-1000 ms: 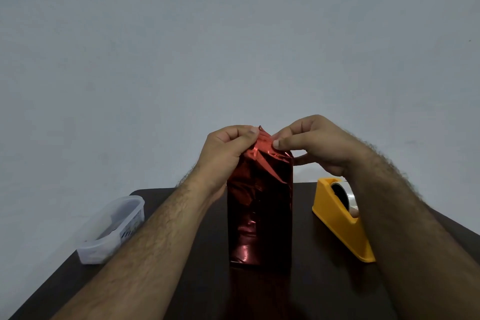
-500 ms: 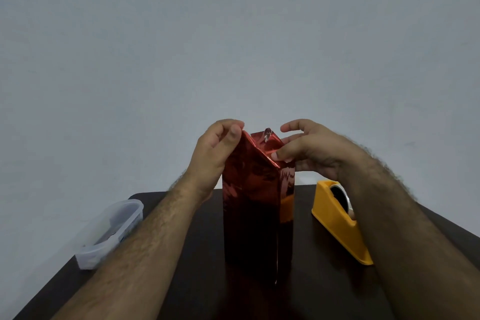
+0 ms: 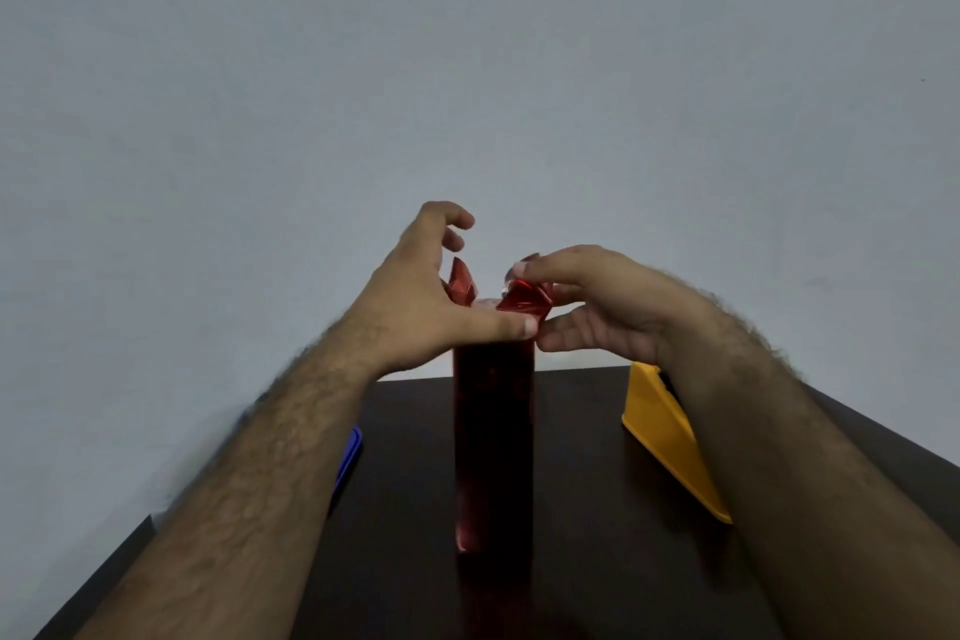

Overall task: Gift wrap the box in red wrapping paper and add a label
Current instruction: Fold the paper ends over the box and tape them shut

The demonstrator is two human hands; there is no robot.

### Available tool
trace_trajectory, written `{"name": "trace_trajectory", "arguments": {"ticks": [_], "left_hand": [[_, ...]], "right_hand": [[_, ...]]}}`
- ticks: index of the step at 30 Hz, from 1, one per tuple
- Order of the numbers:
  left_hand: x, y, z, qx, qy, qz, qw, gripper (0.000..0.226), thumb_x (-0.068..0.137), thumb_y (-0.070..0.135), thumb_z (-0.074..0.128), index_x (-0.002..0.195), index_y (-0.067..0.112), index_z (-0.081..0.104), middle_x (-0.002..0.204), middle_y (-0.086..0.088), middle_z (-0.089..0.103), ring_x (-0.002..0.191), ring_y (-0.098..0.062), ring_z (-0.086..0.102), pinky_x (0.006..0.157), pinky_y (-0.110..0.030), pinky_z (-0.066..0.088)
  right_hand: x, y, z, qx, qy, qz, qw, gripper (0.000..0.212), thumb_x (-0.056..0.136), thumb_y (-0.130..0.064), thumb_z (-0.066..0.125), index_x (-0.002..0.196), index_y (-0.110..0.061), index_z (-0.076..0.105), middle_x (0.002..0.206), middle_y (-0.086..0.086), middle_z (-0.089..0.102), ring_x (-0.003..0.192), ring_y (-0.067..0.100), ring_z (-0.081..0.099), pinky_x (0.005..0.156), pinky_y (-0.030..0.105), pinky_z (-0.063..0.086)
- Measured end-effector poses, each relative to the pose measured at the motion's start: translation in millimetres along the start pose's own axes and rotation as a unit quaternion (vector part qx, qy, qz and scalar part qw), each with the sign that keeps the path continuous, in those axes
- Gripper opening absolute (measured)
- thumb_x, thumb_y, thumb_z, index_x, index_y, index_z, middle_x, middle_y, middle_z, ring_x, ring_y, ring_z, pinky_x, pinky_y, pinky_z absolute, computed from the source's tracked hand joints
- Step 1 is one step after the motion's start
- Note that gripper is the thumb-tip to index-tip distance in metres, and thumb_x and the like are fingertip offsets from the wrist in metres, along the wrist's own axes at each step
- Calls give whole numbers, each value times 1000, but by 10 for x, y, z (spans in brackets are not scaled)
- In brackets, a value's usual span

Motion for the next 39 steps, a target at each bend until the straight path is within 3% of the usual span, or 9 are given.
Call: {"name": "trace_trajectory", "arguments": {"ticks": [3, 6, 11, 17, 20, 23, 29, 33, 39], "left_hand": [[-20, 35, -25, 18, 3, -14, 1000, 119, 44, 78, 94, 144, 51, 35, 140, 18, 47, 118, -11, 60, 92, -33, 55], [-21, 72, 69, 56, 47, -14, 997, 104, 57, 58, 99, 141, 43, 40, 131, 17, 49, 100, 7, 52, 76, -19, 43], [29, -52, 51, -61, 13, -31, 998, 90, 64, 27, 92, 136, 45, 41, 137, 15, 49, 110, -16, 65, 77, -30, 55], [61, -303, 118, -245, 28, -52, 968, 74, 66, 6, 72, 132, 35, 52, 134, 8, 61, 99, -20, 76, 76, -34, 62], [76, -394, 166, -268, 39, -59, 961, 58, 79, -2, 74, 128, 24, 59, 117, 2, 77, 96, -22, 79, 82, -38, 64], [92, -417, 174, -280, 45, -70, 956, 47, 80, 14, 81, 123, 21, 63, 106, -10, 81, 92, -27, 80, 81, -37, 62], [145, -386, 133, -185, 109, -67, 974, 40, 75, 55, 87, 90, 20, 76, 107, 3, 77, 105, -18, 76, 91, -41, 63], [122, -286, 86, -172, 110, -38, 978, 27, 76, 41, 93, 79, 16, 82, 120, 10, 69, 115, -3, 68, 101, -40, 59], [147, -208, 115, -242, 97, -57, 964, 10, 87, 19, 89, 79, 15, 85, 127, 17, 69, 117, -4, 70, 100, -41, 60]], "right_hand": [[8, -1, 13, 92, -28, 13, 995, 31, 93, -18, 75, 120, -3, 74, 122, 26, 65, 90, 40, 76, 73, 39, 64], [1, -5, 31, -5, -10, 1, 1000, 16, 94, -20, 74, 107, -12, 79, 110, 17, 73, 87, 37, 77, 82, 45, 65], [24, 38, -121, -221, 73, -64, 970, 54, 71, -31, 97, 119, -36, 72, 117, 1, 66, 96, 17, 68, 73, 34, 55], [76, 86, -127, -198, 53, -139, 969, 27, 77, -25, 93, 101, -29, 82, 107, -3, 76, 106, 10, 68, 90, 30, 53], [130, 159, -39, -179, 62, -142, 971, 14, 84, -27, 88, 96, -22, 82, 97, 3, 80, 97, 20, 75, 85, 41, 58], [194, 216, 40, -152, 95, -138, 974, 16, 84, -28, 89, 94, -18, 81, 92, 5, 80, 91, 28, 76, 92, 54, 60], [200, 243, 130, -108, 63, -157, 980, 27, 79, -18, 91, 103, -13, 80, 97, 2, 82, 94, 18, 79, 97, 40, 60], [223, 259, 137, -112, 65, -158, 979, 13, 84, -18, 88, 90, -9, 81, 91, 10, 81, 91, 24, 79, 95, 45, 61], [212, 227, 161, -117, 41, -154, 980, 30, 96, -30, 76, 73, -11, 75, 83, 9, 76, 79, 22, 72, 87, 38, 56]]}}
Point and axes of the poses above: each hand's wrist, its own x-axis towards the middle knuckle, its own z-axis out of the palm, y = z × x, the point moved 1 cm from there along x, towards the middle knuckle
